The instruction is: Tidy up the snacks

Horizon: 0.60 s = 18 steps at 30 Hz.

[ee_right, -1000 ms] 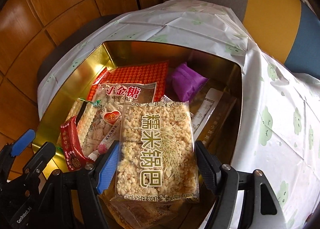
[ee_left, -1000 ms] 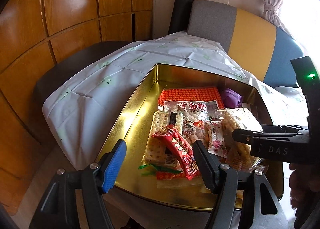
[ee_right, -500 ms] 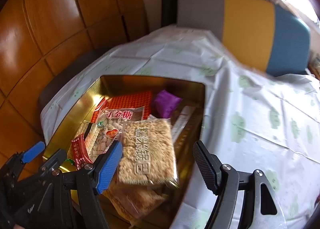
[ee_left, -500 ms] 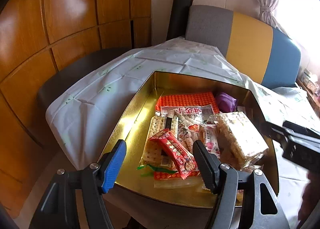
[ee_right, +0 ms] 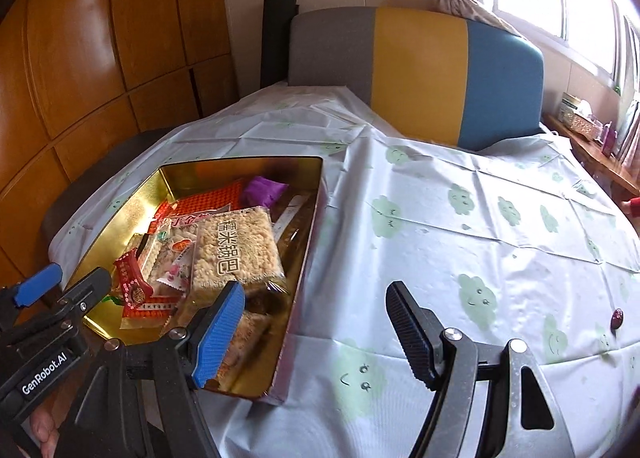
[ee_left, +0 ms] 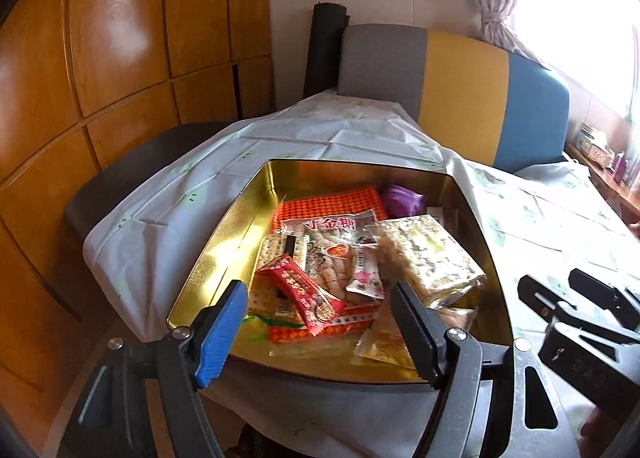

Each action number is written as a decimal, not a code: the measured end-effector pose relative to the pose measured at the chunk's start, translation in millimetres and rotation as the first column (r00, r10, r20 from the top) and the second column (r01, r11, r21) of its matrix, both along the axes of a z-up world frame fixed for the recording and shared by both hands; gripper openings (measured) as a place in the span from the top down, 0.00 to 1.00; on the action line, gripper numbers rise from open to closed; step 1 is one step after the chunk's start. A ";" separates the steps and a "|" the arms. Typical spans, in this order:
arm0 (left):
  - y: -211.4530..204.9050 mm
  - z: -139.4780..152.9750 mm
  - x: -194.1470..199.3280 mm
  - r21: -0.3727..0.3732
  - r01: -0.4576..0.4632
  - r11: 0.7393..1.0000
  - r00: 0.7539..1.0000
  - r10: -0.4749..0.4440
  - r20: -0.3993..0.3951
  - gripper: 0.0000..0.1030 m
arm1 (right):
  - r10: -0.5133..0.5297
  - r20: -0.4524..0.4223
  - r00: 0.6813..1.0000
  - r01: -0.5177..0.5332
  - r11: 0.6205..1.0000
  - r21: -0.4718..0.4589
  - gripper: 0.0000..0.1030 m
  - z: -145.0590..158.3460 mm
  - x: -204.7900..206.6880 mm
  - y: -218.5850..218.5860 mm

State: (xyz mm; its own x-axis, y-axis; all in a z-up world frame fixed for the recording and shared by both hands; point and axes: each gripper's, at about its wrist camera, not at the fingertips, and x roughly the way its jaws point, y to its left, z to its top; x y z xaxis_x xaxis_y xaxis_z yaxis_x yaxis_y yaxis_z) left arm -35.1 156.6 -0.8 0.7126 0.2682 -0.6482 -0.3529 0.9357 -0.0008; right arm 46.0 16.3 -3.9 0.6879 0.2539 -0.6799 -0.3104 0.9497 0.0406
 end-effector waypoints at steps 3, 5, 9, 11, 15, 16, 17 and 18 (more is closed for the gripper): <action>-2.9 1.3 -2.5 0.007 0.001 1.000 1.000 -0.001 0.004 0.28 | -0.005 -0.003 1.000 0.005 1.000 -0.002 0.28 -1.0 -1.9 -2.1; -3.9 1.2 -3.9 0.009 0.000 1.000 1.000 0.000 0.004 0.27 | -0.009 -0.002 1.000 0.009 1.000 -0.004 0.28 -2.1 -3.7 -2.9; -2.2 1.0 -5.1 0.008 -0.004 1.000 1.000 0.004 0.007 0.25 | 0.003 -0.008 1.000 -0.003 1.000 -0.010 0.28 -5.7 -7.7 1.4; -0.3 0.7 -5.8 0.007 -0.006 1.000 1.000 0.006 0.009 0.25 | 0.012 -0.009 1.000 -0.012 1.000 -0.015 0.28 -6.9 -9.9 4.4; 1.6 0.3 -6.3 0.002 -0.006 1.000 1.000 0.006 0.010 0.25 | 0.019 -0.003 1.000 -0.019 1.000 -0.019 0.28 -6.7 -13.3 7.2; 2.2 0.0 -6.1 0.001 -0.006 1.000 1.000 0.006 0.010 0.25 | 0.019 -0.003 1.000 -0.019 1.000 -0.018 0.28 -6.9 -13.8 7.2; 2.3 -0.1 -5.9 0.001 -0.005 1.000 1.000 0.005 0.009 0.25 | 0.018 -0.003 1.000 -0.019 1.000 -0.018 0.28 -7.0 -14.0 7.0; 2.2 -0.1 -5.8 0.001 -0.004 1.000 1.000 0.004 0.009 0.24 | 0.018 -0.002 1.000 -0.018 1.000 -0.018 0.28 -6.9 -14.0 6.9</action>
State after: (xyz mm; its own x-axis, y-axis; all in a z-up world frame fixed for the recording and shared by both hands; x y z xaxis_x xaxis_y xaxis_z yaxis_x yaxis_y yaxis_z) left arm -40.9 158.8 -0.9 0.7177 0.2718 -0.6411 -0.3563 0.9344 -0.0028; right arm 32.0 23.1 -10.8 0.6818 0.2541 -0.6860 -0.3276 0.9445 0.0243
